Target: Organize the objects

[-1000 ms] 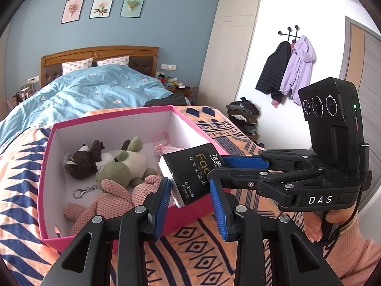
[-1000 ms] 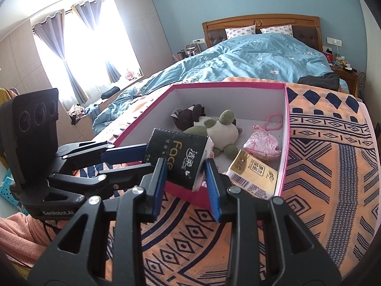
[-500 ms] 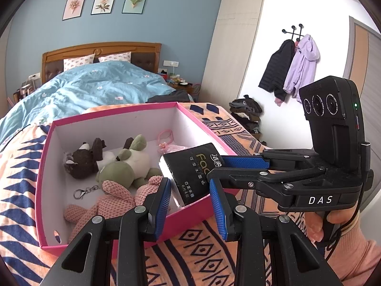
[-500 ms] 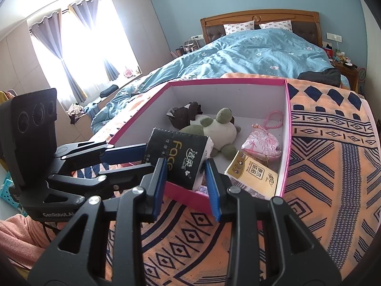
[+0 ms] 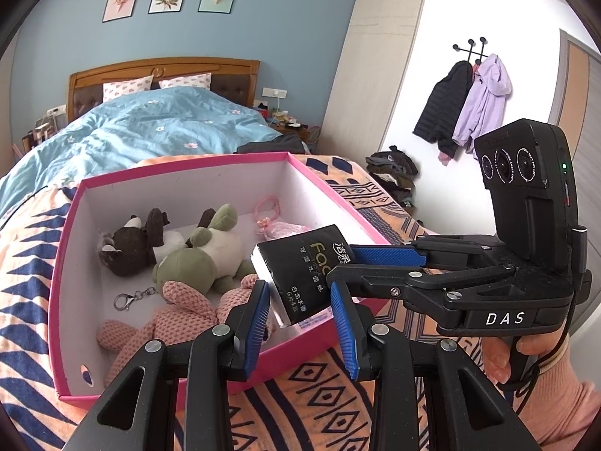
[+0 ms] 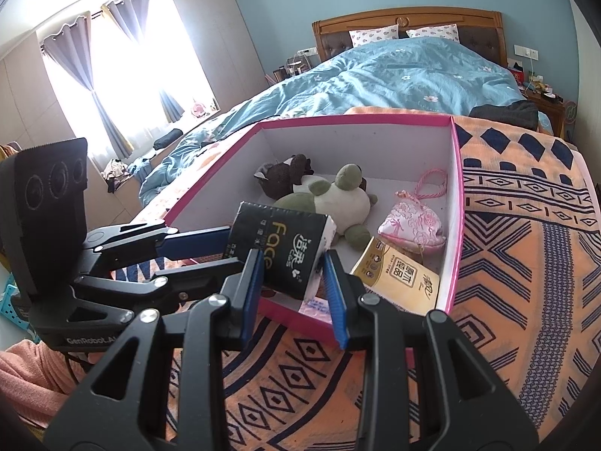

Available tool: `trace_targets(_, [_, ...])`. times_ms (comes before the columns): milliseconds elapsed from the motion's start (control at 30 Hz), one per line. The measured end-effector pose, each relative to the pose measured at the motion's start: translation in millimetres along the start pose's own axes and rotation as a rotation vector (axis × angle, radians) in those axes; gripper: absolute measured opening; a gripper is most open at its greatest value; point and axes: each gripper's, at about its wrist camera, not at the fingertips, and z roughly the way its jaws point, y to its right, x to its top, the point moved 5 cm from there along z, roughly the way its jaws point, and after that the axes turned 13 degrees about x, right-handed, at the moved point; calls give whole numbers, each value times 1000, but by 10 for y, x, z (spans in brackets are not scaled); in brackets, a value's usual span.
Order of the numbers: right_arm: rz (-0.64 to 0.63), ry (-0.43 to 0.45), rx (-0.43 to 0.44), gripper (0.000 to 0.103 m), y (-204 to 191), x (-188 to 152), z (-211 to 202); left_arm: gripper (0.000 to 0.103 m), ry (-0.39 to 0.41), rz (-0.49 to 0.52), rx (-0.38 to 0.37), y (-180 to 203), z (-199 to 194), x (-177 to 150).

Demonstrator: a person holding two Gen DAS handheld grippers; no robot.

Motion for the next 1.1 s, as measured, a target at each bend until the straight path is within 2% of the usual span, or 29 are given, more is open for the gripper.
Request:
trace_targets(300, [7,-27,-20,35,84,29,131,33,-32,-11,10,-58,126,-3])
trace_targets(533, [3,-51,-68,35,151,25,253,33,-60,-15,23,-100,251,-24])
trace_targets(700, [-17,-42,-108,36,141,21,253,36,-55,-7,61,-111,260,-60])
trace_targets(800, [-25,-19,-112,38,105,13,190,49,-30,-4,76,-112,179,-89])
trace_targets(900, [-35,10,-115,47,49,-25,108,68,15,-10,99,-145,29,-110])
trace_targets(933, [-42,22,-112,49,15,-51,75,78,30,-16,109,-160,-32,-124])
trace_targets(967, [-48,30,-113,53,-17,-79,47,87,49,-22,120,-174,-106,-146])
trace_targets(1100, [-79,70,-142,78,-151,-242,-75,103,111,-20,208,-211,-366,-267])
